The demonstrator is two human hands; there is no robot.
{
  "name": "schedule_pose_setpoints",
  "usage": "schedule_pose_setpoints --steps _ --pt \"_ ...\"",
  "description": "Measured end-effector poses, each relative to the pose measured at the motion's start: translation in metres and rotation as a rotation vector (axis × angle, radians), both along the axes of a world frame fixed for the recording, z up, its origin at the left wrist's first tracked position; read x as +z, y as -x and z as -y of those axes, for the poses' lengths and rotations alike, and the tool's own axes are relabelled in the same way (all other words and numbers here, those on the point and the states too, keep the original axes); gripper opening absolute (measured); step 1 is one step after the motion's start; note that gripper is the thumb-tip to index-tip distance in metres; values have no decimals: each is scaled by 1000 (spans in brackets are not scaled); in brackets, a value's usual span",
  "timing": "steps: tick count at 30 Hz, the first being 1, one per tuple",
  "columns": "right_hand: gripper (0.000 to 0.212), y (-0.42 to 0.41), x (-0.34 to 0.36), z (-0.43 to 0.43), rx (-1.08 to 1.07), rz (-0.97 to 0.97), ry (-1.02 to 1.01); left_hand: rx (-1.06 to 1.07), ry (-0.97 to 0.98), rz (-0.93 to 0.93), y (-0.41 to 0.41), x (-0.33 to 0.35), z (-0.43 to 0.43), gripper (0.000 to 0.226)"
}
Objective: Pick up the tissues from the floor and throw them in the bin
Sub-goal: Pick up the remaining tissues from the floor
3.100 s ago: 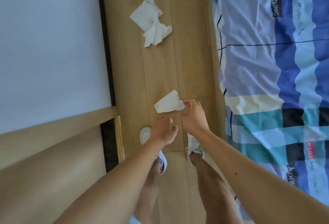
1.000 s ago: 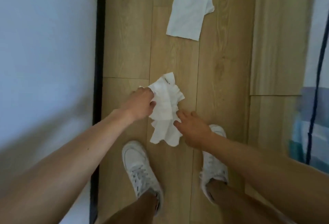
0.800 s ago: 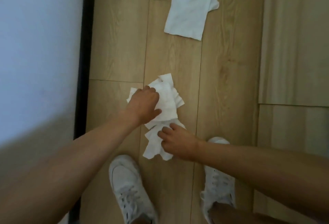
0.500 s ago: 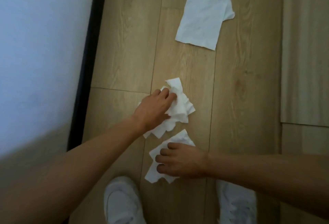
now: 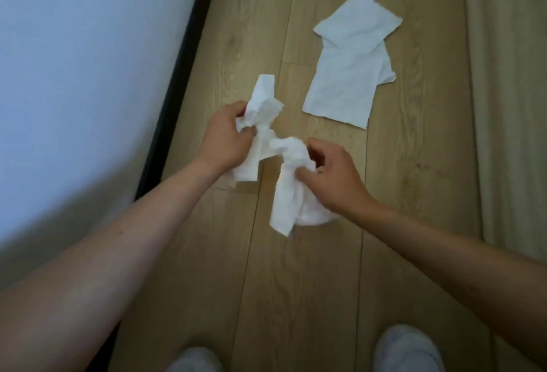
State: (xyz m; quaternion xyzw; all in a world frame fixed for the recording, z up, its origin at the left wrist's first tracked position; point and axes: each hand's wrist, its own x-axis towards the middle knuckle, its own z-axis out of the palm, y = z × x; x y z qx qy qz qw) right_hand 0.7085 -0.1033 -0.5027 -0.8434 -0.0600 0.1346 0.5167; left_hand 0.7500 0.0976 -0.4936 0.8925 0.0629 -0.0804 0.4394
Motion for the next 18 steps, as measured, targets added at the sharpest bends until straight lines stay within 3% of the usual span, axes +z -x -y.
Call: schedule_pose_setpoints --steps 2,5,8,11,14,16,18 --pt "11 -36 10 0 -199 -139 -120 -5 122 -43 -10 11 9 25" --pt "23 -78 24 -3 -273 -314 -348 -145 325 -163 -24 24 29 35" --pt "17 -106 33 -8 -222 -344 -358 -190 271 -59 -35 29 36 42" --pt "22 -139 35 -2 -80 -327 -368 -110 179 103 -50 29 36 34" --pt "33 -181 26 14 -57 -119 -144 -3 87 129 -61 24 28 28" --pt "56 -213 13 29 -84 48 158 35 59 110 -65 18 21 28" --pt "87 -242 -5 47 -6 83 466 49 60 97 -65 11 17 28"
